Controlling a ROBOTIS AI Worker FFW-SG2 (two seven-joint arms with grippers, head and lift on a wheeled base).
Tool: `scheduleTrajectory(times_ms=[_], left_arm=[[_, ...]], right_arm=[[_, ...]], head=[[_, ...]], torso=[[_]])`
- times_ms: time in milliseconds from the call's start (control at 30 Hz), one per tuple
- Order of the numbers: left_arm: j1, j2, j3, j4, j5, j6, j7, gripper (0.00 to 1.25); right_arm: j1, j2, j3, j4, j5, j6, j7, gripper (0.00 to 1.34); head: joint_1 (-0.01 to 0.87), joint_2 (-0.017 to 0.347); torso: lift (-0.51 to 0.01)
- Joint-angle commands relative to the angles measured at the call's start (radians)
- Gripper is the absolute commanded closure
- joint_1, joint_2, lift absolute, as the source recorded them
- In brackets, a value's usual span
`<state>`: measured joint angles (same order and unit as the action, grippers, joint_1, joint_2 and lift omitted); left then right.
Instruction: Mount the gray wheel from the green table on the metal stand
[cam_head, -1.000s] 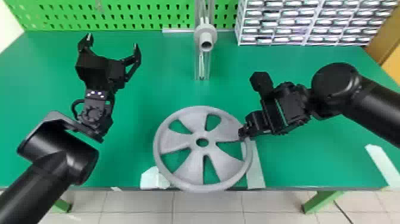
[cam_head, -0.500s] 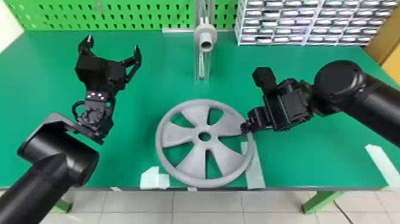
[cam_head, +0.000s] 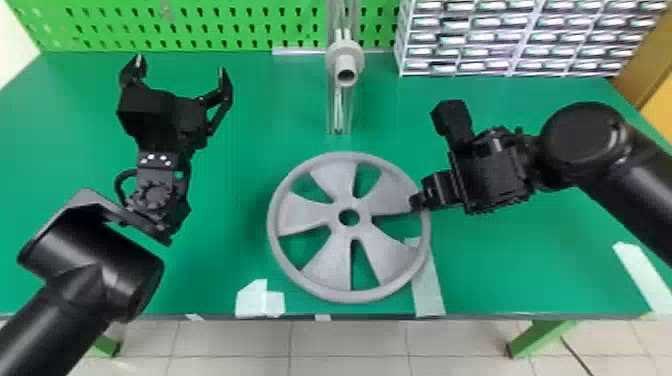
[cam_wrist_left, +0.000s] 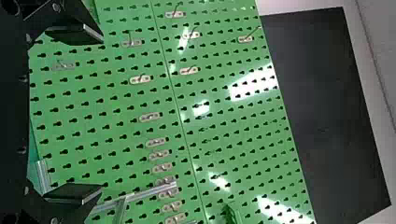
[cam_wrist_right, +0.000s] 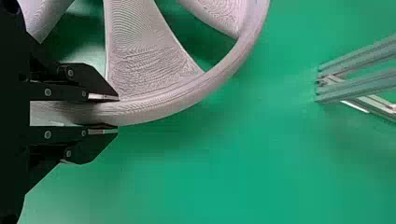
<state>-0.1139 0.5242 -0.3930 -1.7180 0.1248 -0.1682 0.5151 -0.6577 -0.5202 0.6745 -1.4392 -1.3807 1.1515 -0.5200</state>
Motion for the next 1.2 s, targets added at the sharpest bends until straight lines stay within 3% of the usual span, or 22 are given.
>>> scheduleTrajectory(times_ms=[0, 467, 700, 800, 1167], left_arm=[[0.022, 0.000, 0.008, -0.040, 0.001, 0.027, 0.017, 0.16], [0.129, 0.000, 0.019, -0.120, 0.022, 0.032, 0.129, 0.16], [0.143, 0.000, 0.020, -0.121, 0.052, 0.032, 0.152, 0.16], [0.135, -0.001, 0.019, -0.117, 0.053, 0.032, 0.152, 0.16], [0.097, -0.012, -0.007, -0.089, 0.053, 0.032, 0.152, 0.16]], right_arm=[[0.043, 0.023, -0.072, -0.029, 0.051, 0.019, 0.000, 1.05], [0.155, 0.109, -0.266, -0.155, 0.247, 0.059, 0.000, 1.05], [0.219, 0.187, -0.391, -0.222, 0.361, 0.068, 0.000, 1.05], [0.236, 0.216, -0.415, -0.236, 0.391, 0.068, 0.000, 1.05], [0.267, 0.282, -0.451, -0.263, 0.474, 0.063, 0.006, 1.05]], head=[[0.867, 0.052], [0.867, 0.052], [0.867, 0.052], [0.867, 0.052], [0.867, 0.052]], torso=[[-0.100], [-0.100], [-0.100], [-0.100], [-0.100]])
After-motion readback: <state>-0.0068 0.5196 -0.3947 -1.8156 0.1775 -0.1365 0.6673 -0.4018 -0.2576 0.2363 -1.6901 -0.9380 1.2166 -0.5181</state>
